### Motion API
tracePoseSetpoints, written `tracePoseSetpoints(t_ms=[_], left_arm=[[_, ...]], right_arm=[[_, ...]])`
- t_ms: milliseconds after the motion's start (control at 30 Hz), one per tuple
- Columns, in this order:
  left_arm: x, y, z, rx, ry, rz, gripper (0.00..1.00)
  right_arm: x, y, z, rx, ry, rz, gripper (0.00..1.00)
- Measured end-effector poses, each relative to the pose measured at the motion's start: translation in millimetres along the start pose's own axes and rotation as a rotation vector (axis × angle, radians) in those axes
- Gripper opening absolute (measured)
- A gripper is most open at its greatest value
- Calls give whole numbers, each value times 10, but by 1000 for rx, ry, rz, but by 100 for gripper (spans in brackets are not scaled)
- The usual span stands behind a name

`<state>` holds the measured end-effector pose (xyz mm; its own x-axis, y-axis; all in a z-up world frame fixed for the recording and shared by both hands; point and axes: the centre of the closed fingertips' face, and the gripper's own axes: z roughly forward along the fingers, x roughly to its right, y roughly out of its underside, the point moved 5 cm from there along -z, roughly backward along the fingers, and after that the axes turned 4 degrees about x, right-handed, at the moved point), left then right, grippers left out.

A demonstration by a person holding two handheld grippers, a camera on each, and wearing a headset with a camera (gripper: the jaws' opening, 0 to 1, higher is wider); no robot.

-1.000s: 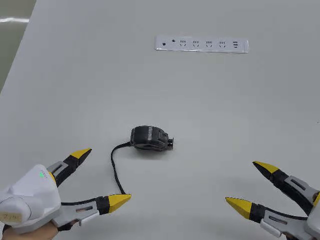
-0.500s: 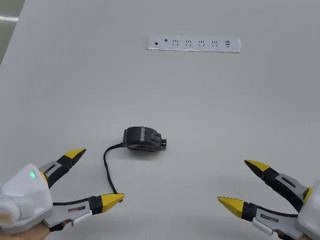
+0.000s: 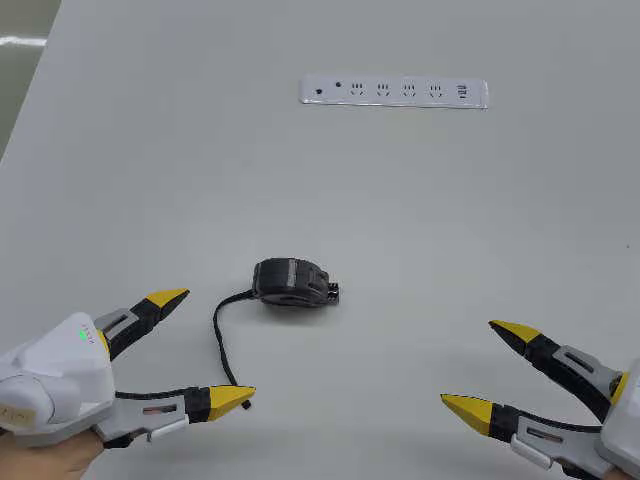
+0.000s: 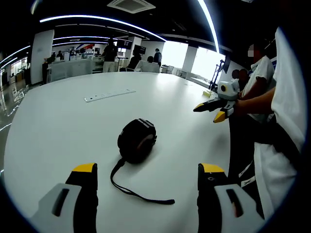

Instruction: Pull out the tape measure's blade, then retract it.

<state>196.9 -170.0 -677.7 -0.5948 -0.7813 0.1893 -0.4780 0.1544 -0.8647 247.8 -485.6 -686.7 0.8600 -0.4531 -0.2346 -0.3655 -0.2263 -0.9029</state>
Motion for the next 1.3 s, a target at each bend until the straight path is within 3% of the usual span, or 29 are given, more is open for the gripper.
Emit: tracePoseSetpoints(t_ms=[600,900,1300], left_arm=[[-92,-67,258,-28,126,104,80],[-218,-105,361,-50,171,163,76],[-216,-124,542,-82,249,224,72]], right_arm=[[78,-64,84,-5,-56,-25,64],[79,-65,141,-6,-103,-45,64],[118,-7,216,-24,-143,-51,63]])
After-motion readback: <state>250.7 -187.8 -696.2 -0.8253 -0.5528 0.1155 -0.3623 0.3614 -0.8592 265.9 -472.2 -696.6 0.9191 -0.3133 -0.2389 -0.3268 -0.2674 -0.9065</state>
